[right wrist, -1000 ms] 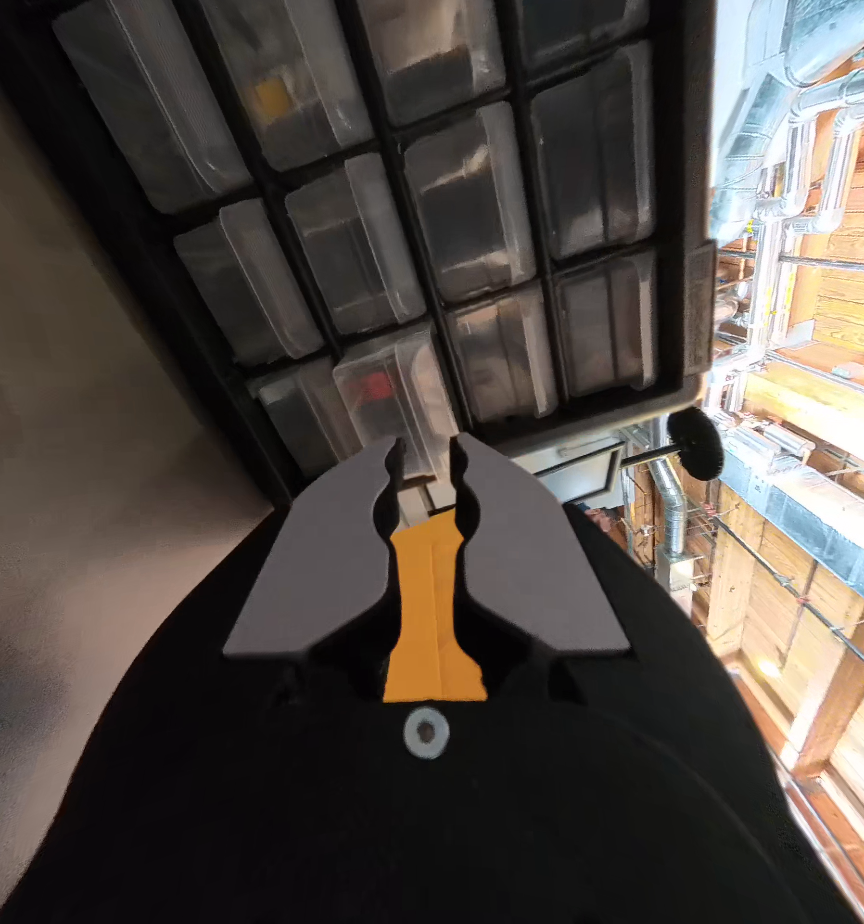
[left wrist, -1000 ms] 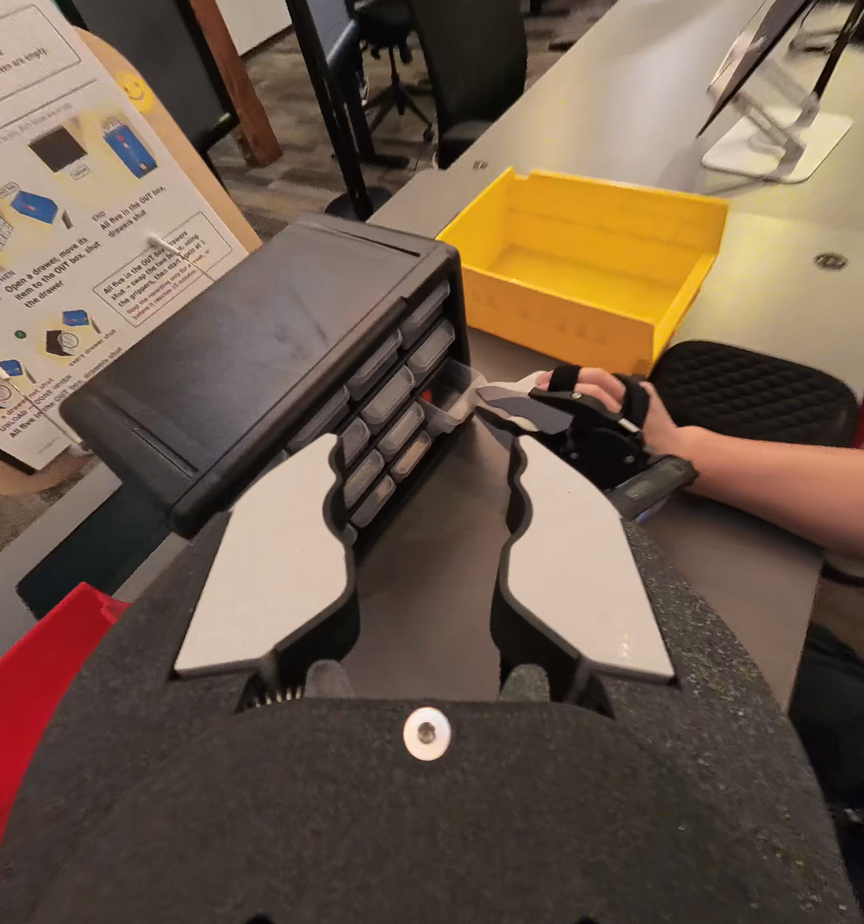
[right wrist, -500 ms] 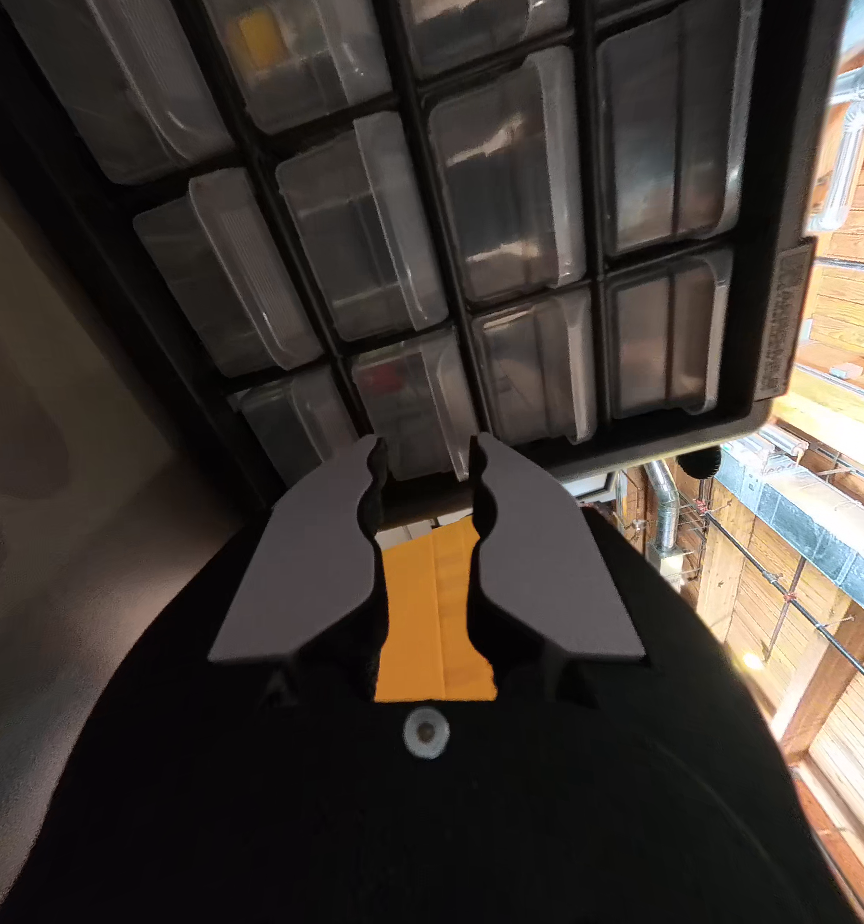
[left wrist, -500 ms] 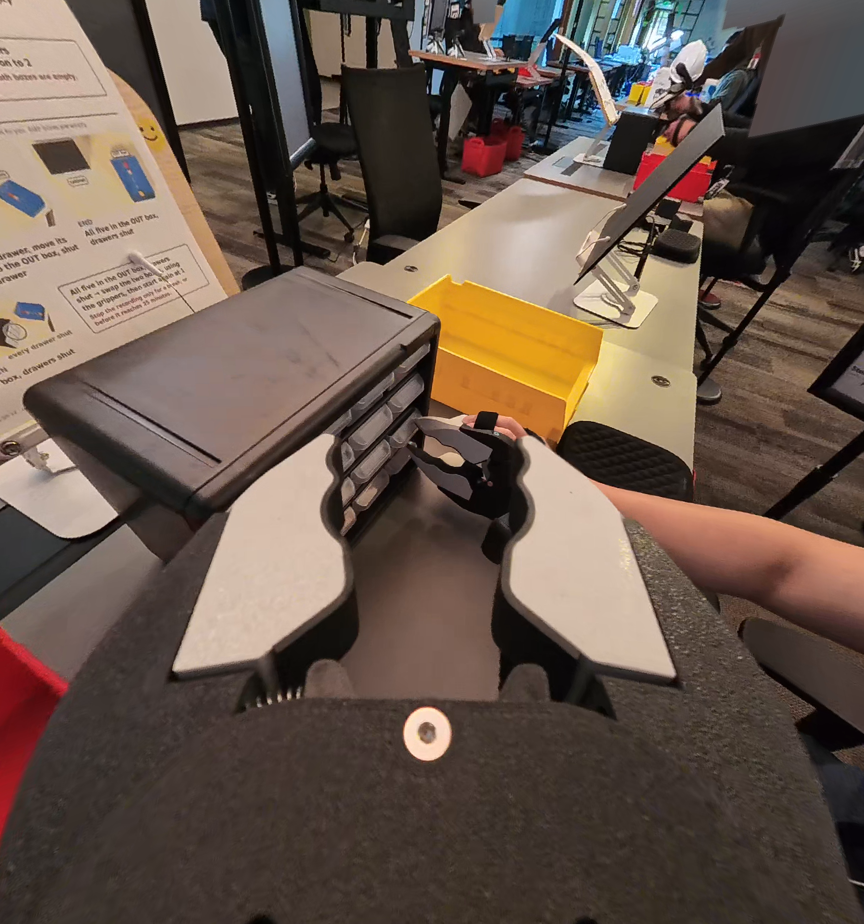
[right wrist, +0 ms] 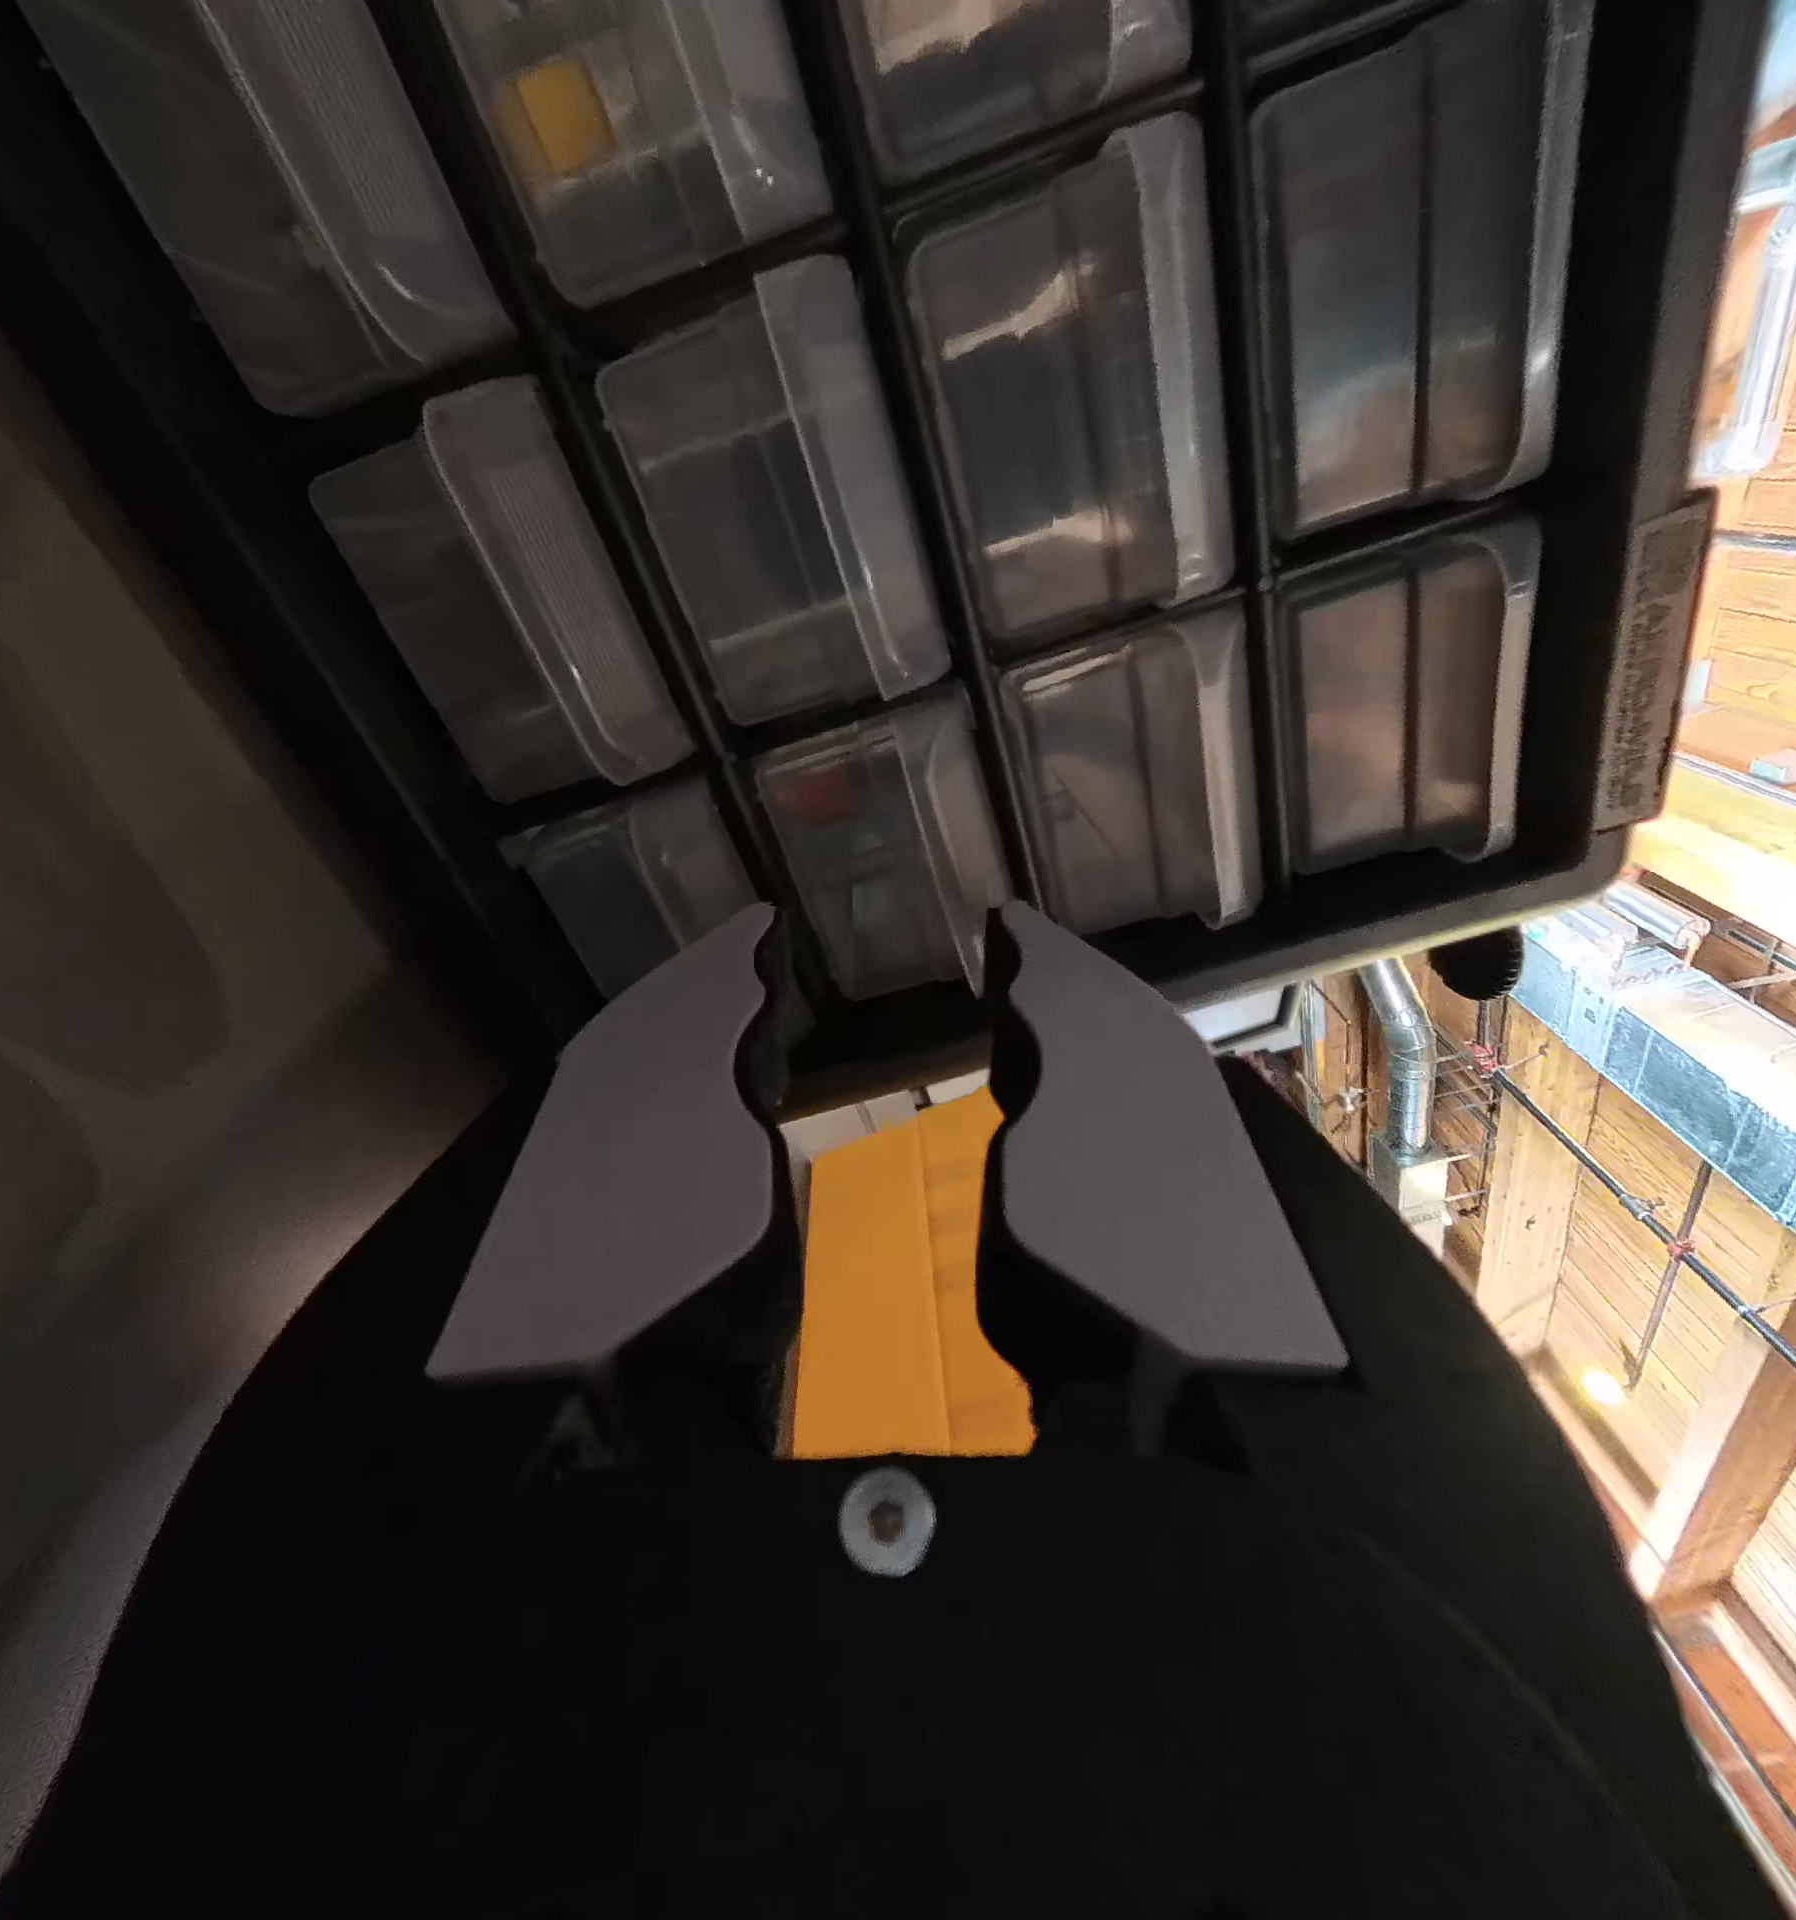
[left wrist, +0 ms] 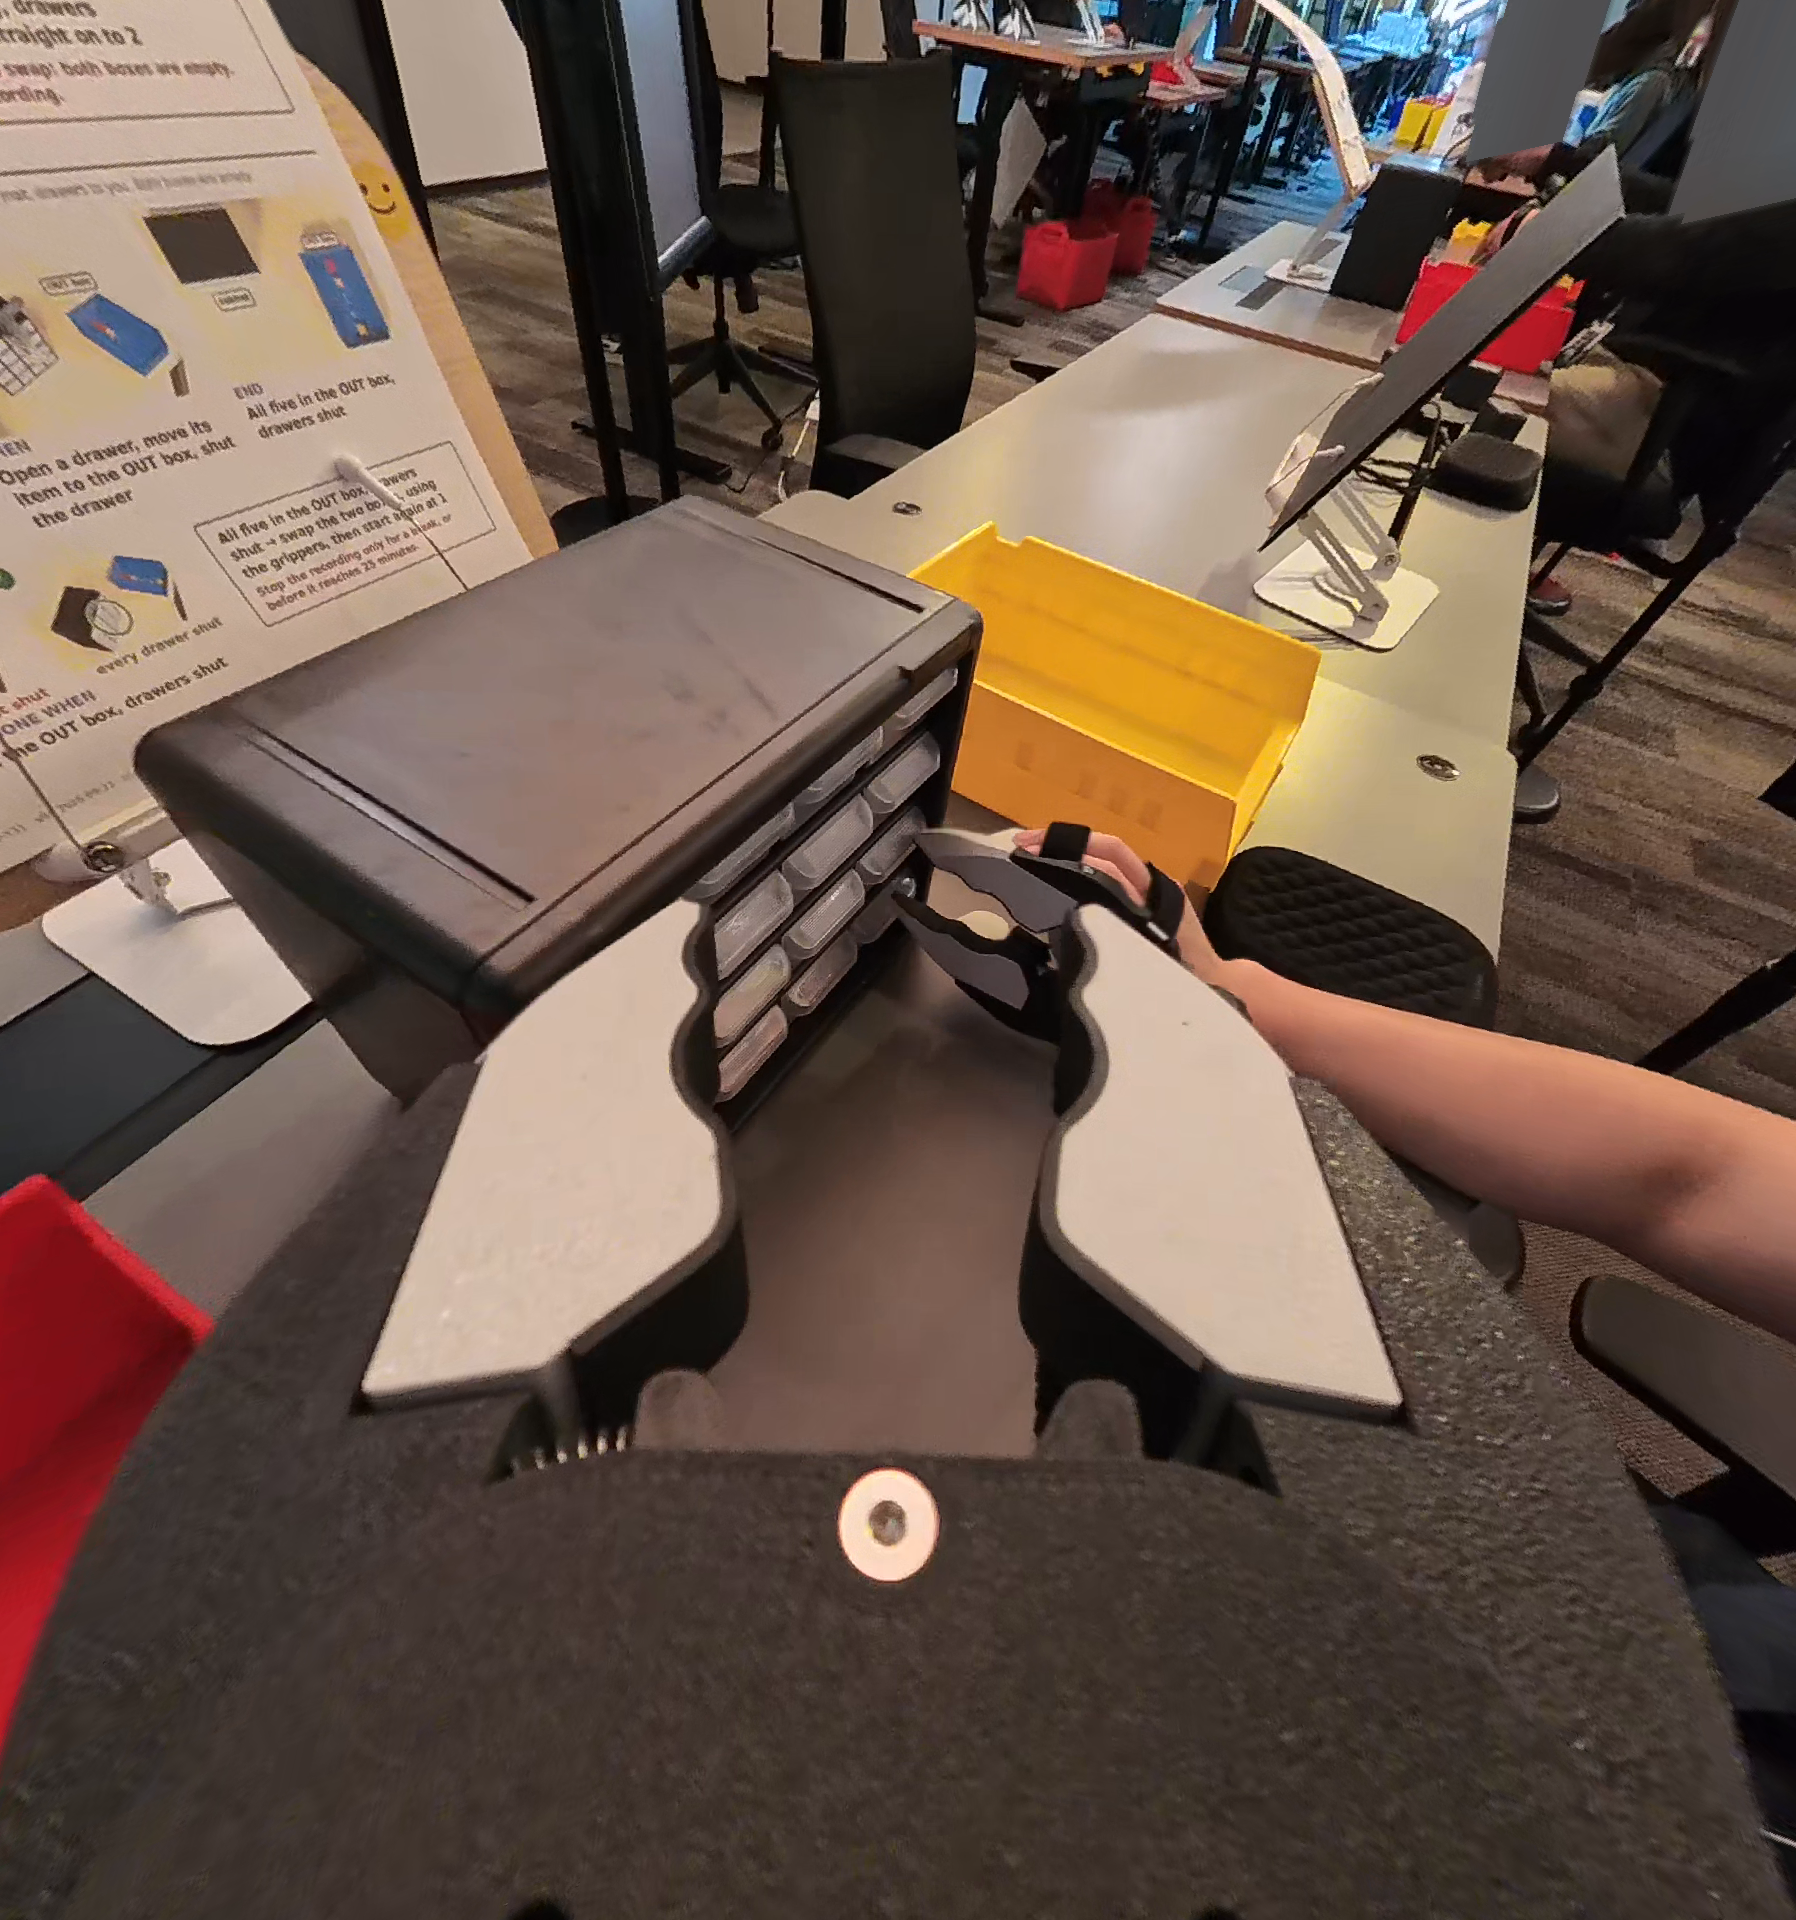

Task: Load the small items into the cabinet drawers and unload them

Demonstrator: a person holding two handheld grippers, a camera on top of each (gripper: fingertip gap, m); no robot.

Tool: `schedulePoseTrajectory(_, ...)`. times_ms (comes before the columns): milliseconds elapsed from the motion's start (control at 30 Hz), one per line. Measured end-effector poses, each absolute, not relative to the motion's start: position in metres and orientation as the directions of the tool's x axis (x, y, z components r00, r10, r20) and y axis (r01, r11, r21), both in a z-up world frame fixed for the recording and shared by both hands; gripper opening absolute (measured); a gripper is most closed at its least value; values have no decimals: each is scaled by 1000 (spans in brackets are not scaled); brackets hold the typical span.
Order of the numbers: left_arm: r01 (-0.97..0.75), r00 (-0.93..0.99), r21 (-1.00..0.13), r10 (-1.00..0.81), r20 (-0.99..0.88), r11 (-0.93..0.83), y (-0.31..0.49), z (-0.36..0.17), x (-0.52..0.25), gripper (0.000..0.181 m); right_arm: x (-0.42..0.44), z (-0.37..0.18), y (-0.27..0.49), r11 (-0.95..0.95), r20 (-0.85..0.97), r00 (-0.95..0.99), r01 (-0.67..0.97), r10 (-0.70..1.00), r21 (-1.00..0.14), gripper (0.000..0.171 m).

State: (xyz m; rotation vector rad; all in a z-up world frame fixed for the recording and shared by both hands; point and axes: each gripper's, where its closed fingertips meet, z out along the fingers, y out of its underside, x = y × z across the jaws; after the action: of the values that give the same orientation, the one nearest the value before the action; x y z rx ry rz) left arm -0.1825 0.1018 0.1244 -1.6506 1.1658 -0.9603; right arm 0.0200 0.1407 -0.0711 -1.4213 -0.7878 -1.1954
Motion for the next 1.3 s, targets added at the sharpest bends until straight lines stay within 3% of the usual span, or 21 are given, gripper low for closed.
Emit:
schedulePoseTrajectory(700,-213,332,-948,-930,159,-238,145,128,-190,58,-6,-67,122,-67,858,510,856,-67,-513,18)
schedulePoseTrajectory(1033,-251,293,-954,-952,86,-164,122,127,-164,58,-52,-55,115,40,898,430,903,-93,-428,18)
schedulePoseTrajectory(1300,-259,295,-951,-952,87,-167,120,125,-157,56,-91,-44,133,119,874,480,875,-76,-470,18)
